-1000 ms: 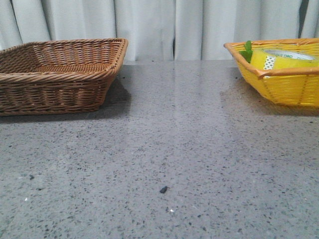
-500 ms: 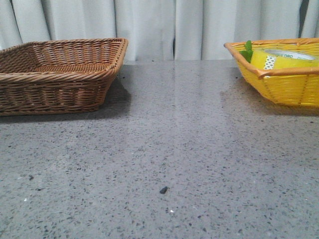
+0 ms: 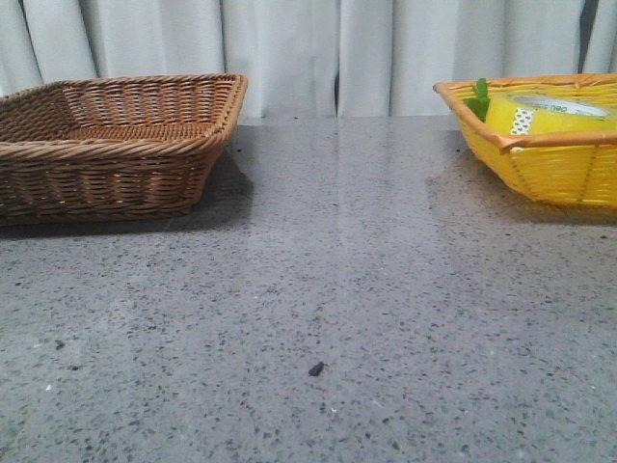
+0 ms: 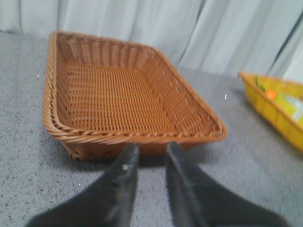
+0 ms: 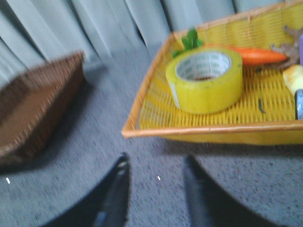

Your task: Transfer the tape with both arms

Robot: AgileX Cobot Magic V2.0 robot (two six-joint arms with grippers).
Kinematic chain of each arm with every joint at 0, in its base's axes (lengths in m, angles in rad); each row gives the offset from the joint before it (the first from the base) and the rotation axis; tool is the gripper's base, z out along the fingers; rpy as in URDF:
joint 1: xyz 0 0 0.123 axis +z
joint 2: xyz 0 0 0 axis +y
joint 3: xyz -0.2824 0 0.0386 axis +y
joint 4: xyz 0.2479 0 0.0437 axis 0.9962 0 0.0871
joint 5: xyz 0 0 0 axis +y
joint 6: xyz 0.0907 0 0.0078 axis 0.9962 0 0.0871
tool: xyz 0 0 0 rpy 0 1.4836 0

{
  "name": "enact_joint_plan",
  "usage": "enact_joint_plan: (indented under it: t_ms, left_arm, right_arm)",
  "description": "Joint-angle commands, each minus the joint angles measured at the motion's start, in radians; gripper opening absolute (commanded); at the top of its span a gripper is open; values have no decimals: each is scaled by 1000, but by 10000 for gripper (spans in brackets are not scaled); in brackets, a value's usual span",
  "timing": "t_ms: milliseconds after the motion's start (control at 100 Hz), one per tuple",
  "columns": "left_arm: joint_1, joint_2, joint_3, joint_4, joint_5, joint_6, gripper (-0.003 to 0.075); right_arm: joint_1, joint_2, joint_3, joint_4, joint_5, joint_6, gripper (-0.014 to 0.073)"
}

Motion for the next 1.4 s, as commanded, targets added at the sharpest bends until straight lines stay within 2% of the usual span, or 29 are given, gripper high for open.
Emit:
enact_joint_plan:
  t_ms: [0, 100, 360, 470, 660, 850, 920, 1030, 1090, 1230, 1390]
  left_arm:
    - [0, 102, -96, 15, -15, 6, 338]
    - [-2, 177, -150, 15, -17, 7, 367]
    - [-73, 203, -162, 15, -40, 7, 367]
    - [-79, 203, -162, 15, -40, 7, 367]
    - [-79, 203, -162, 15, -21, 7, 367]
    - [-79, 203, -162, 15, -11, 7, 367]
    - [-79, 203, -162, 15, -11, 7, 367]
    - [-79, 203, -162, 15, -11, 7, 367]
    - [-79, 203, -162, 15, -11, 7, 367]
    - [-79, 203, -162, 15, -11, 7, 367]
    - [-79, 203, -162, 15, -17, 7, 367]
  right_arm:
    - [15, 171, -138, -29, 14, -48, 436]
    - [47, 345, -280, -35, 73, -124, 441]
    - [62, 792, -674, -117, 265, -127, 433]
    - [62, 960, -803, -172, 299, -127, 433]
    - [62, 1171, -922, -219, 289, -127, 433]
    - [62, 1288, -935, -247, 297, -127, 424]
    - [62, 1301, -935, -247, 300, -127, 318]
    - [62, 1285, -945, -247, 298, -127, -81]
    - [62, 1257, -968, -245, 282, -127, -52]
    - [84, 1169, -1098, -231, 272, -127, -53]
    - [203, 1119, -1280, -139, 268, -127, -53]
